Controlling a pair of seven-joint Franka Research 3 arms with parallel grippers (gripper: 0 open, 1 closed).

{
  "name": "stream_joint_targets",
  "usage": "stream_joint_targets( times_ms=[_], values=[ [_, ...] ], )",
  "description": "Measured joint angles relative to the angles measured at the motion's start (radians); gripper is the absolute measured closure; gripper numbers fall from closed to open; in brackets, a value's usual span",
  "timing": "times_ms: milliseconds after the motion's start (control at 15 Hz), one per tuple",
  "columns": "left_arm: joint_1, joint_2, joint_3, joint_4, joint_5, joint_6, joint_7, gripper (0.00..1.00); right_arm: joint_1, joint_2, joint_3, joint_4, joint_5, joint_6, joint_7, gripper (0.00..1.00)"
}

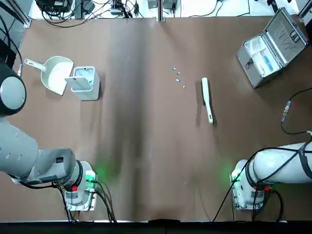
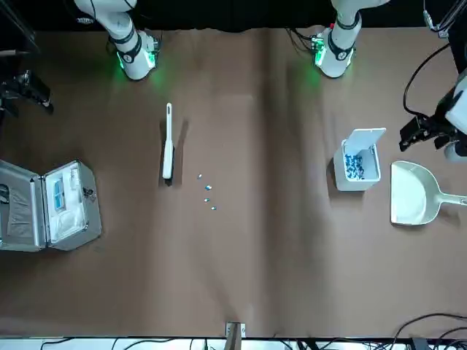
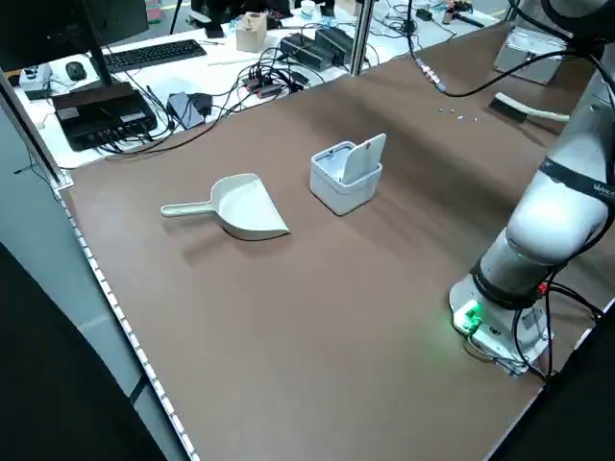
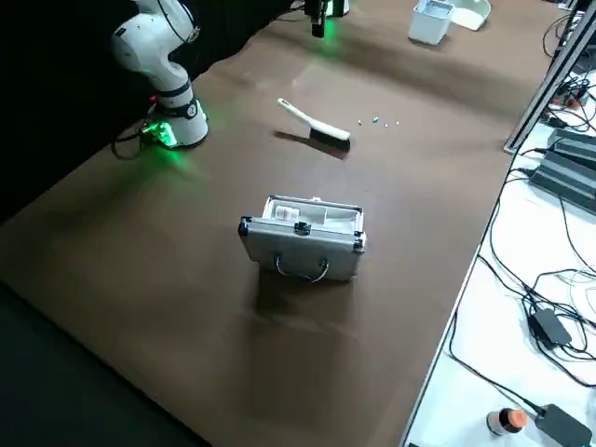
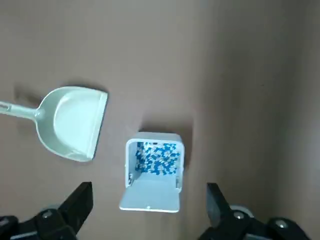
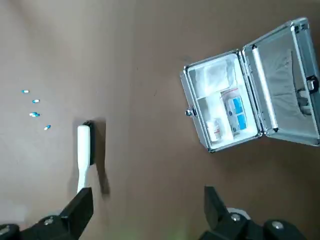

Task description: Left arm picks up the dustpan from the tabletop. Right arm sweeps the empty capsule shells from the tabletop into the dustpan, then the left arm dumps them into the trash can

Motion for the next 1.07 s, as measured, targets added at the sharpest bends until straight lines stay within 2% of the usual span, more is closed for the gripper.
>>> stream_joint_targets(
  times_ms=[200, 400, 667, 1067],
  values=[
    [0.105, 0.036, 0.003, -0.004, 0.0, -0.037, -0.013, 0.0, -0.002, 0.001, -0.002, -0.052, 0.0, 0.004, 0.0, 0.02],
    [0.182, 0.078, 0.006, -0.006, 0.006, -0.029, -0.12, 0.0, -0.002, -0.001, -0.002, -0.114, 0.0, 0.009, 0.0, 0.04],
    [0.273, 0.148, 0.01, -0.006, 0.065, 0.064, -0.276, 0.0, 0.006, -0.01, 0.008, -0.237, 0.044, 0.027, 0.012, 0.04],
    [0.424, 0.27, 0.014, -0.018, 0.071, 0.213, -0.467, 0.0, 0.1, -0.011, 0.018, -0.432, 0.091, 0.182, 0.153, 0.04]
  ],
)
